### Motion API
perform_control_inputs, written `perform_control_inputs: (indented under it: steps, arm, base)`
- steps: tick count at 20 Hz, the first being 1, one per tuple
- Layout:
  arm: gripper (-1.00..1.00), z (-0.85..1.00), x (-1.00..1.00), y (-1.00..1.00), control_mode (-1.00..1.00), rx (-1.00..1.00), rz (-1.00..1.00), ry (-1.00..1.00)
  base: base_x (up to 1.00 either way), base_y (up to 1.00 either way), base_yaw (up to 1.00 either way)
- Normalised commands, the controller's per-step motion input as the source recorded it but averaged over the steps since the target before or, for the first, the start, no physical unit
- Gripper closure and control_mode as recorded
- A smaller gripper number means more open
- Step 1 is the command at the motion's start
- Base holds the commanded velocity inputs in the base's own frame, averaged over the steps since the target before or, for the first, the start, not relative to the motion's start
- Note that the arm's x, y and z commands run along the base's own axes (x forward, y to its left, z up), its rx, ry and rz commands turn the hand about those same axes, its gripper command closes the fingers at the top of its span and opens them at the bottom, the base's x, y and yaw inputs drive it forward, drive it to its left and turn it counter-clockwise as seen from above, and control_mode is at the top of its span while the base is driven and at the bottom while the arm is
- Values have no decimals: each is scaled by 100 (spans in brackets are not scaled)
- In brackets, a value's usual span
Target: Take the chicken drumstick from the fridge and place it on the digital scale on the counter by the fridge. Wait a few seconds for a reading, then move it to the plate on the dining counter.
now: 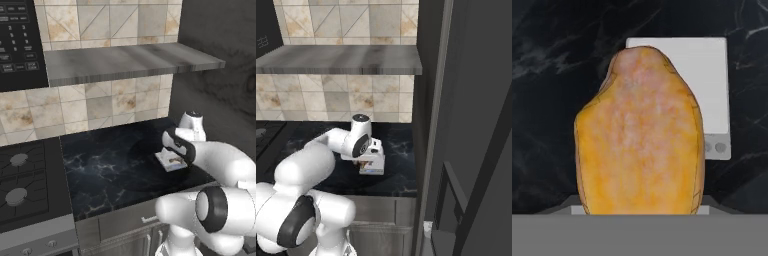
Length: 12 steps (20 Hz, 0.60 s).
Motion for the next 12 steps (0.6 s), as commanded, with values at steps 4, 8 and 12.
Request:
perform_control_inputs:
  steps: [4, 8, 12]
  arm:
    - [100, 100, -84, 0, -100, 0, 0, -1]
    - [100, 81, -77, 0, -100, 0, 0, 0]
    - [100, 47, -94, 0, -100, 0, 0, 0]
  base:
    - [0, 0, 0]
    - [0, 0, 0]
    - [0, 0, 0]
